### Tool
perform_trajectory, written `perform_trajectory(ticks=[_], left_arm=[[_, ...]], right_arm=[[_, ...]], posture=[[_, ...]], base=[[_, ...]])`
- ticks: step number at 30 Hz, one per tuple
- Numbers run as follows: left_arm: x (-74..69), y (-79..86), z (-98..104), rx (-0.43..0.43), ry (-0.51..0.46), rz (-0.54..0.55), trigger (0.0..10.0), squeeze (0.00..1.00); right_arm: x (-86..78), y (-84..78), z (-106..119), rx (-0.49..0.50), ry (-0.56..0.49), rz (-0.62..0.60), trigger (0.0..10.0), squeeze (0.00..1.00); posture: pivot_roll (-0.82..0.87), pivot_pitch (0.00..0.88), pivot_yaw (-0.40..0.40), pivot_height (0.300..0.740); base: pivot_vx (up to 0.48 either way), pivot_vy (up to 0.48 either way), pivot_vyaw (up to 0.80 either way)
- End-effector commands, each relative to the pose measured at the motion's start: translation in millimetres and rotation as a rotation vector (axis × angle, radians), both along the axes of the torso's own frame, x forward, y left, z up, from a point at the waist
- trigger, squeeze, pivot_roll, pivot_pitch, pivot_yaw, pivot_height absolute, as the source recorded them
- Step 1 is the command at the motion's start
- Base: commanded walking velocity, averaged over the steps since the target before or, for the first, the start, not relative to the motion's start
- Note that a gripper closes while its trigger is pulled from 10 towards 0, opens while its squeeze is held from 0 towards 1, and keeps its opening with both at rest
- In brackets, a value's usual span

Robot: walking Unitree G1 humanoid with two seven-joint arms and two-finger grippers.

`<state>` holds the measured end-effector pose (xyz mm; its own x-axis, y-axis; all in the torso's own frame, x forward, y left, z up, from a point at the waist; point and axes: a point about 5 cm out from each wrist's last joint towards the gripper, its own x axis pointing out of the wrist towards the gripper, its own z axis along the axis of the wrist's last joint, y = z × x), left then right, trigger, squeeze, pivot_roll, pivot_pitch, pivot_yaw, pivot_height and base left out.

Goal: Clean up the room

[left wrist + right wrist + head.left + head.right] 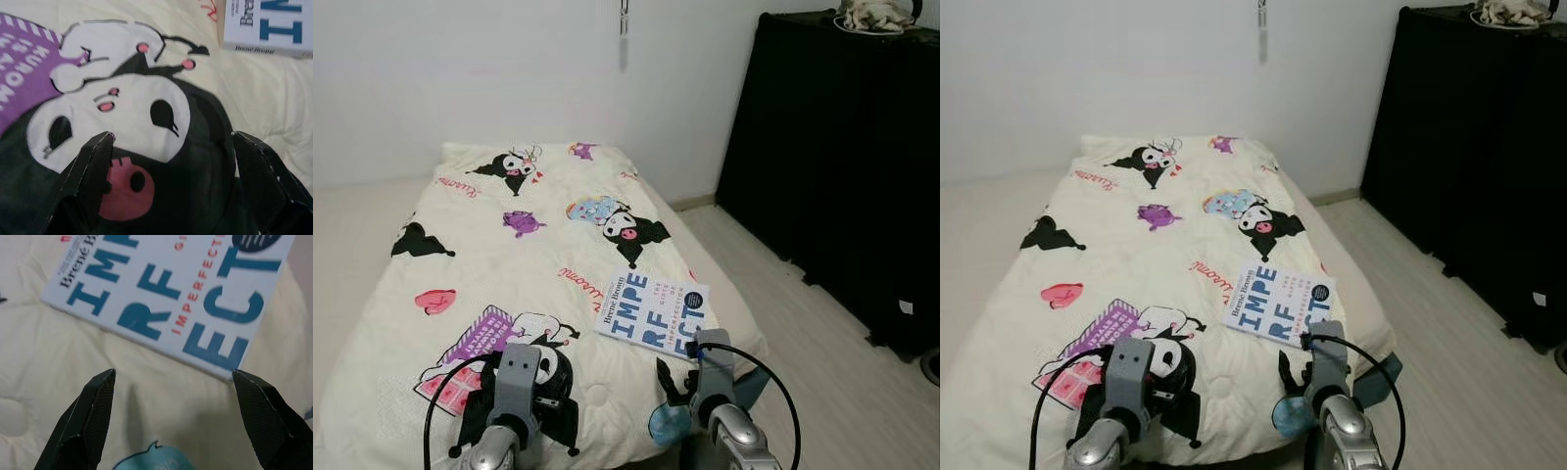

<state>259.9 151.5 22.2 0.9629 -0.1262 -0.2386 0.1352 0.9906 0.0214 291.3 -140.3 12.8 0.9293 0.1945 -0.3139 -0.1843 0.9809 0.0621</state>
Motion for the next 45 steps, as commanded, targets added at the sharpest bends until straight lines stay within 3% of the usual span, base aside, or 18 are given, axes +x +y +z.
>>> perform_trajectory(ticks=[1, 10, 11, 12, 21, 28, 31, 33, 35, 38, 42, 43, 45], left_arm=[[-2.4, 6.1, -2, 0.014, 0.011, 0.009, 10.0, 0.0], [0.1, 9.9, 5, 0.01, -0.013, 0.009, 10.0, 0.0], [0.3, 10.2, 9, 0.01, -0.03, 0.0, 10.0, 0.0], [0.4, 10.5, 12, 0.011, -0.046, -0.008, 10.0, 0.0], [-1.2, 11.9, 37, 0.082, -0.15, -0.105, 10.0, 0.0], [-2.5, 19.0, 48, 0.118, -0.175, -0.135, 10.0, 0.0], [-2.4, 21.1, 50, 0.102, -0.171, -0.123, 10.0, 0.0], [-2.2, 21.1, 51, 0.062, -0.161, -0.101, 10.0, 0.0], [-2.0, 19.5, 51, 0.02, -0.15, -0.084, 10.0, 0.0], [-2.3, 15.5, 50, -0.052, -0.13, -0.057, 10.0, 0.0], [-3.5, 12.2, 49, -0.102, -0.111, -0.044, 10.0, 0.0], [-3.5, 12.2, 49, -0.102, -0.111, -0.044, 10.0, 0.0], [-4.7, 7.6, 50, -0.127, -0.107, -0.05, 10.0, 0.0]], right_arm=[[0.3, 0.8, -1, -0.011, 0.014, 0.008, 10.0, 0.0], [8.0, 6.0, 6, 0.012, 0.005, 0.079, 10.0, 0.0], [11.8, 6.2, 9, 0.054, 0.0, 0.071, 10.0, 0.71], [15.3, 5.8, 12, 0.089, 0.0, 0.058, 10.0, 1.0], [30.2, 7.1, 22, 0.27, 0.045, 0.029, 10.0, 1.0], [38.6, 22.3, 30, 0.458, 0.103, 0.089, 10.0, 1.0], [41.3, 27.5, 35, 0.455, 0.094, 0.118, 10.0, 1.0], [44.0, 27.5, 38, 0.324, 0.064, 0.131, 10.0, 1.0], [45.4, 24.8, 38, 0.107, 0.025, 0.158, 10.0, 0.03], [48.6, 14.2, 39, -0.217, -0.012, 0.148, 10.0, 0.0], [53.1, 6.6, 45, -0.39, -0.059, 0.133, 10.0, 0.0], [53.1, 6.6, 45, -0.39, -0.059, 0.133, 10.0, 0.0], [57.6, 2.9, 52, -0.519, -0.108, 0.132, 10.0, 0.0]], posture=[[0.0, 0.081, -0.04, 0.524], [0.01, 0.106, -0.047, 0.524], [0.01, 0.129, -0.048, 0.524], [0.02, 0.133, -0.049, 0.524], [0.04, 0.203, -0.054, 0.524], [0.05, 0.231, -0.059, 0.524], [0.05, 0.231, -0.06, 0.524], [0.05, 0.229, -0.059, 0.524], [0.04, 0.228, -0.058, 0.524], [0.03, 0.228, -0.06, 0.524], [0.03, 0.231, -0.061, 0.524], [0.03, 0.231, -0.061, 0.524], [0.03, 0.233, -0.062, 0.524]], base=[[0.0, 0.0, 0.0], [0.0, 0.0, 0.0], [0.0, 0.0, 0.0], [0.0, 0.0, 0.0], [0.0, 0.0, 0.0], [0.0, 0.0, 0.0], [0.0, 0.0, 0.0], [0.0, 0.0, 0.0], [0.0, 0.0, 0.0], [0.0, 0.0, 0.0], [0.0, 0.0, 0.0], [0.0, 0.0, 0.0], [0.0, 0.0, 0.0]])
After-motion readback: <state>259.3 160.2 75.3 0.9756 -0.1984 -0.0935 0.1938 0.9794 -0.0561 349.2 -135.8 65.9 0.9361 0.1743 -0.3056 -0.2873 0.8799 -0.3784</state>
